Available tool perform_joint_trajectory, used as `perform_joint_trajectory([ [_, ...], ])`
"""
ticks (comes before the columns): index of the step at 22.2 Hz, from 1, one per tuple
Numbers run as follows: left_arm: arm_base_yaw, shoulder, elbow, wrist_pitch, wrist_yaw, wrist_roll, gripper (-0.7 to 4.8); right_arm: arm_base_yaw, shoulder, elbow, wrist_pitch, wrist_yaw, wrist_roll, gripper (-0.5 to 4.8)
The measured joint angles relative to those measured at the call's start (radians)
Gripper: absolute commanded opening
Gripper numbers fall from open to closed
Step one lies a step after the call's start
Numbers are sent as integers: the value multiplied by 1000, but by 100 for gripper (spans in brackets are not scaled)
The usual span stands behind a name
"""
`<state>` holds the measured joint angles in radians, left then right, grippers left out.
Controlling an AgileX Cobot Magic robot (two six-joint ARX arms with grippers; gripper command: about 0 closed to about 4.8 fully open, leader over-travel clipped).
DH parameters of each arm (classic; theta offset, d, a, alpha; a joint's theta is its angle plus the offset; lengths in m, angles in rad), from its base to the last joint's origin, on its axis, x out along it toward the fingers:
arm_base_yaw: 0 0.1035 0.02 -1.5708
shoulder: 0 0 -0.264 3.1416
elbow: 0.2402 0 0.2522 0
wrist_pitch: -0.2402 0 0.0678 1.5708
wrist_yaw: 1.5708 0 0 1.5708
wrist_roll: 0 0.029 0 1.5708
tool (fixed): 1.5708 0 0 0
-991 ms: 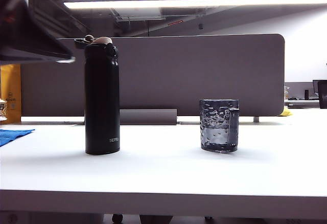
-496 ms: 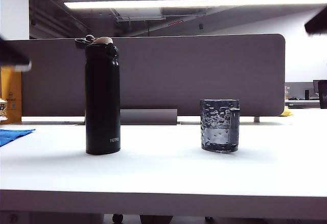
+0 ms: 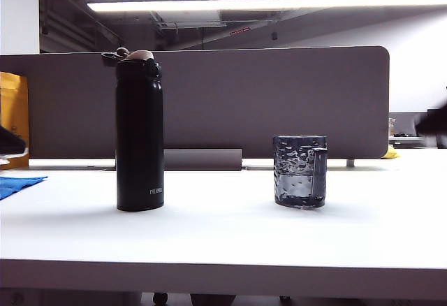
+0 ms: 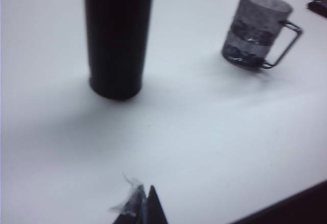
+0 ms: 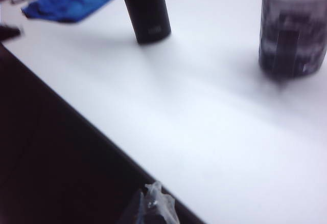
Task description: Pick up the black thermos, pour some water into the cup, then place the black thermos back on the table.
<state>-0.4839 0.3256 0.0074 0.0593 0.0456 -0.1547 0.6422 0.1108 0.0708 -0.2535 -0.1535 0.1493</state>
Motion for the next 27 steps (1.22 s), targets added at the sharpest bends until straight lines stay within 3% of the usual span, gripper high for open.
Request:
perform_joint_trajectory([
  [5,0,1,0,-7,-5,-6,21,0,3,-46,39,5,0,-2],
  [12,0,1,0,-27,-5,-19,26,-1,6,-62,79,117,-23,1],
  [18,0,0,0,-28,-4,-19,26,0,6,-62,77,126,-17,0],
  [21,-8,-92,0,-81,-5,-18,26,-1,5,-62,76,128,-15,0],
  [27,127,-258,0,-83,73,-18,26,0,-6,-63,75,131,-14,0],
])
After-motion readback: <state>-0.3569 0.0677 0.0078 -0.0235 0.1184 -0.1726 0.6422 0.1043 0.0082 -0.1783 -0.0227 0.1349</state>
